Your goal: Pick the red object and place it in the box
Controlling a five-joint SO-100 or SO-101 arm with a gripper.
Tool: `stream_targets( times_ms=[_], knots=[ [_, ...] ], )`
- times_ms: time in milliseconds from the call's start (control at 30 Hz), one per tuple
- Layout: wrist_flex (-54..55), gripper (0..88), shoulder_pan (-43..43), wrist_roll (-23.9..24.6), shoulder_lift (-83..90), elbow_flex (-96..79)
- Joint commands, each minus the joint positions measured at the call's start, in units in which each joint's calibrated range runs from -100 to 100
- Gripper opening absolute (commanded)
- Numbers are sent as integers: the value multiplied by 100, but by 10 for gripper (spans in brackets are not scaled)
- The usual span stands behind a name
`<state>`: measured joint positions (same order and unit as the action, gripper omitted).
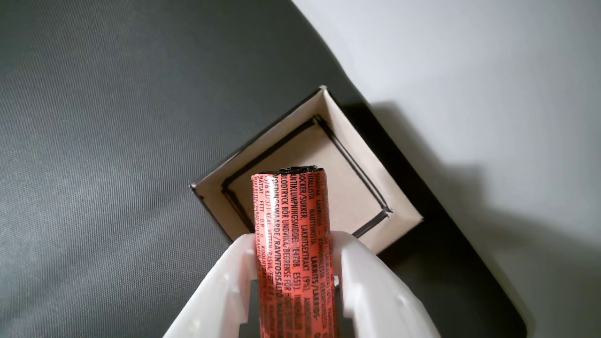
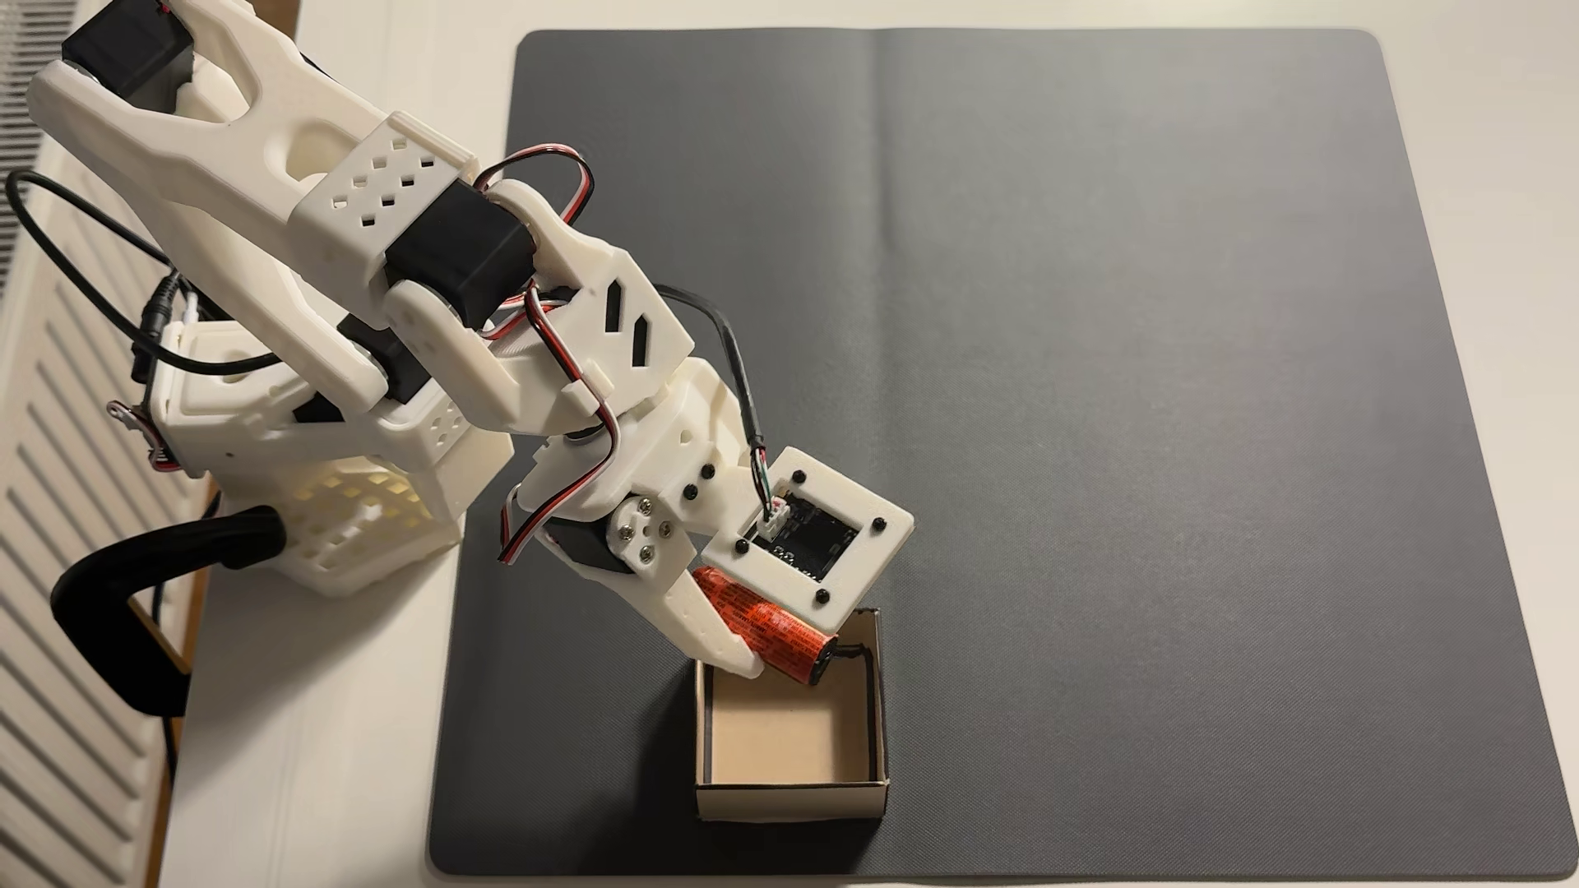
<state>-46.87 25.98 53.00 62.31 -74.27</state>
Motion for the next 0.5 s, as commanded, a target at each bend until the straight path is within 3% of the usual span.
stream_targets(
  times_ms=[0, 467],
  knots=[
    [54, 25, -7, 9, 197, -51],
    [185, 26, -22, 25, 597, -405]
  ],
)
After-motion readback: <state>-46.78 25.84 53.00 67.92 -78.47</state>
